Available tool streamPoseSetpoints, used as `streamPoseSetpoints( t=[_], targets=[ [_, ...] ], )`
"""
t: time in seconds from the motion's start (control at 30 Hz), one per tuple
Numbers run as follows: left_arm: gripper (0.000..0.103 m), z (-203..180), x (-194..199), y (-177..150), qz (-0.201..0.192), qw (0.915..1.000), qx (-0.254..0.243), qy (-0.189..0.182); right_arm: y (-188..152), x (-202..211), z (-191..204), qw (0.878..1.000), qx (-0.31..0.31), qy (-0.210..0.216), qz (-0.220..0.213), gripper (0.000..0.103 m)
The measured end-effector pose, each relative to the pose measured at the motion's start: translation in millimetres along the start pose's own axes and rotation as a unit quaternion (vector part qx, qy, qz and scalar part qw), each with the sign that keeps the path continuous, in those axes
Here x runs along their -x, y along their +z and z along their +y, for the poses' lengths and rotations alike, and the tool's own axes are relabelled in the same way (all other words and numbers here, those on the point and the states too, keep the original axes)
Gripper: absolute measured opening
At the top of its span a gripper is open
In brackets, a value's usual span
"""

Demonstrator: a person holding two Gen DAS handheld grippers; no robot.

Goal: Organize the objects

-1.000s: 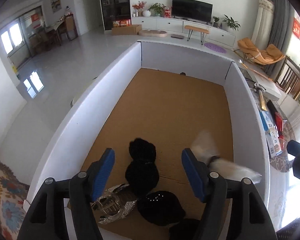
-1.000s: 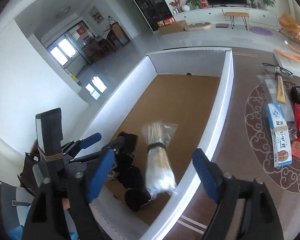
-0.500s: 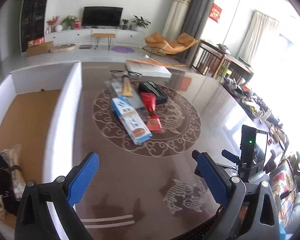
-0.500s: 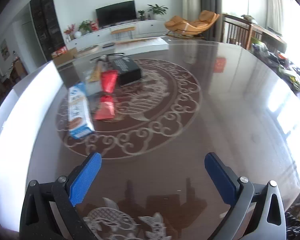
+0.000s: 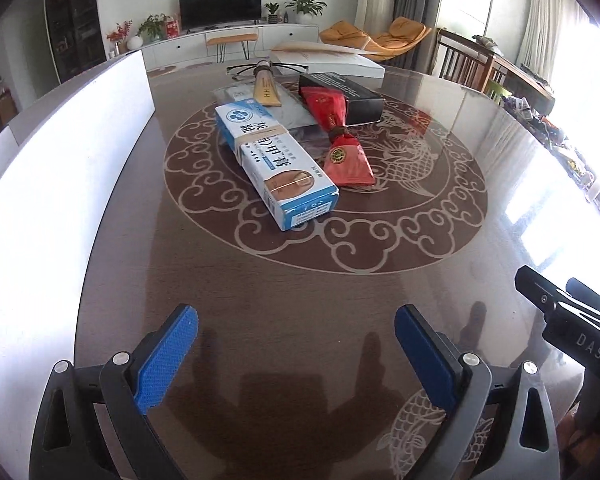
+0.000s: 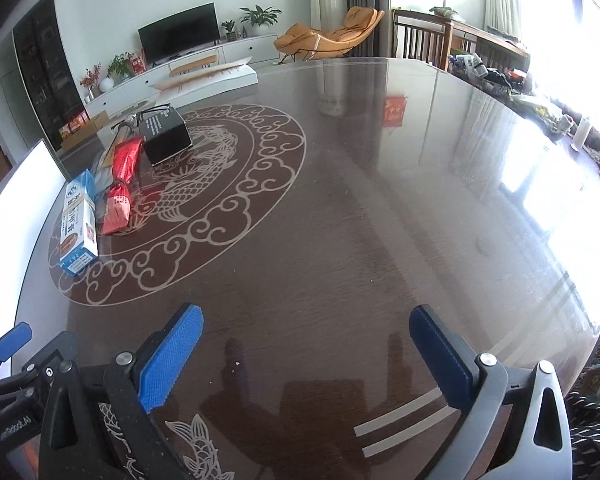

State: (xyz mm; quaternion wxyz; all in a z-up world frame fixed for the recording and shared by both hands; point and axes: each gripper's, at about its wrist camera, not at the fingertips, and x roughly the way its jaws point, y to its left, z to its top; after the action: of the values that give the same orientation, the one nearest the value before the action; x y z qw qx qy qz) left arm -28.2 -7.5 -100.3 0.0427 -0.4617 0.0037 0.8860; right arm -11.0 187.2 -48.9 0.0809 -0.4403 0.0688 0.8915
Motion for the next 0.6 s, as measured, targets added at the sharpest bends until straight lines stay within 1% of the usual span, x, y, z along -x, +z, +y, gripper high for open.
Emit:
streamPoseSetpoints(
  t=[0.1, 0.17, 0.37, 0.6],
  targets=[
    [0.100, 3, -9, 0, 0.010, 0.9999, 0.000, 0.009, -2, -6, 3, 1.000, 0.005, -0.005, 0.009, 0.103],
    [0.100, 3, -11, -1, 0.010, 0.9998, -0.006, 0.018, -3, -8, 3, 1.000, 0.004, -0.005, 0.012, 0.103],
    [0.103, 2, -13, 0, 0.006, 0.9998, -0.013, 0.017, -4, -15, 2, 1.000, -0.004, -0.004, 0.026, 0.103],
    [0.103, 1, -13, 1, 0.005, 0.9998, -0.013, 0.018, -6, -17, 9, 0.999, 0.014, -0.022, 0.028, 0.103]
  ],
)
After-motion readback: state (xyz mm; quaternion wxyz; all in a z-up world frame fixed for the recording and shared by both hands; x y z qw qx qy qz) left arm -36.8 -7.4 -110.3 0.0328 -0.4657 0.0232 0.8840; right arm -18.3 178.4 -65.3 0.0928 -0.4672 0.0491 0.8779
